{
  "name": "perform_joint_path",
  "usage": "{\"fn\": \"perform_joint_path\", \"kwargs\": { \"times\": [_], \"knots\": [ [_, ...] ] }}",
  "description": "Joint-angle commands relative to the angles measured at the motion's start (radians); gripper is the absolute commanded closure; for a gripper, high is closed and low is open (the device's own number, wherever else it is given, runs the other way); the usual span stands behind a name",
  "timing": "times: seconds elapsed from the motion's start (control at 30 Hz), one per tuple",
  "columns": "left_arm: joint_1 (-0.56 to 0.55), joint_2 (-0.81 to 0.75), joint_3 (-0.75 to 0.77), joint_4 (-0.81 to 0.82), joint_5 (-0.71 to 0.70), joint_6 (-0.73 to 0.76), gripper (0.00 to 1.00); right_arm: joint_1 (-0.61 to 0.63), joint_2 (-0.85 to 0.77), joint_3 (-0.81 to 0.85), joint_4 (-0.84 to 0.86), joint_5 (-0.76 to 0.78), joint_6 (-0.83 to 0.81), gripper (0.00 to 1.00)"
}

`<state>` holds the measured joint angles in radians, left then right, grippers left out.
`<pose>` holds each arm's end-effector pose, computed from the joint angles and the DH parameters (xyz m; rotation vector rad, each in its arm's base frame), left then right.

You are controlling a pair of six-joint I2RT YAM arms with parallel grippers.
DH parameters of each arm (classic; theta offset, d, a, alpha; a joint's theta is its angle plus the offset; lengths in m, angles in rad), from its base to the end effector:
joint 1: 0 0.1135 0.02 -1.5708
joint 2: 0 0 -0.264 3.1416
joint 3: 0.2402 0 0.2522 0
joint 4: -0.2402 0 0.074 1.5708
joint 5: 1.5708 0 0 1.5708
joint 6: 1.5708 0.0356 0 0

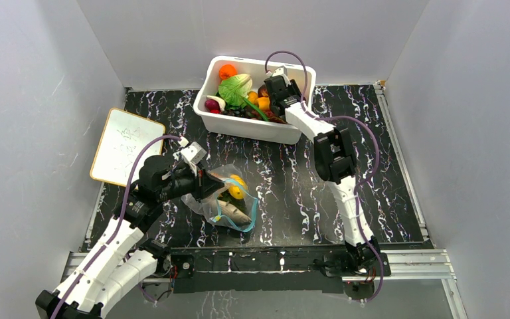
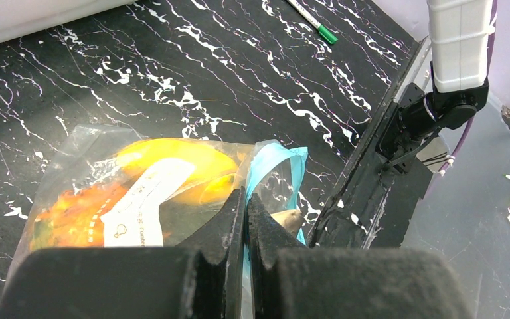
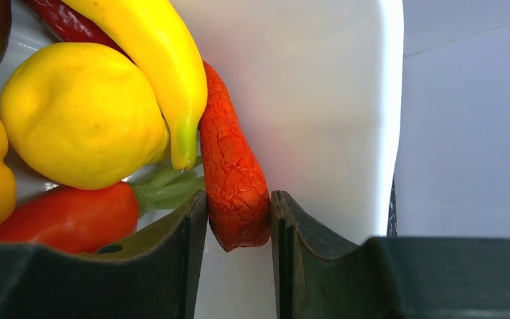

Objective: Place the food in the zip-top bag and seal the zipper
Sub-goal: Pick up the fake vegetable from the bin.

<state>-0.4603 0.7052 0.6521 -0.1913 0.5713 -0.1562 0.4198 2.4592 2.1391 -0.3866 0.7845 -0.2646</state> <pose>0.1416 -0.0917 0.3064 0.6930 1.7473 -0.9470 0.5141 0.2019 0.1955 -0.3289 2.1231 -0.7950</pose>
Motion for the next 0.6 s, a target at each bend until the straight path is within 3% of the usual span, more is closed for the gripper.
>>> {"fn": "perform_joint_path", "kwargs": {
  "times": [0.0,0.57],
  "knots": [
    [-0.003,-0.007,-0.003,0.009,-0.003,0.017,1.00,0.001,-0.085,0.011,0.089,-0.019,-0.018,0.70],
    [-0.003,-0.014,-0.001,-0.002,-0.043,0.007,1.00,0.057,-0.431,-0.275,-0.040,-0.190,0.153,0.76]
  ]
}}
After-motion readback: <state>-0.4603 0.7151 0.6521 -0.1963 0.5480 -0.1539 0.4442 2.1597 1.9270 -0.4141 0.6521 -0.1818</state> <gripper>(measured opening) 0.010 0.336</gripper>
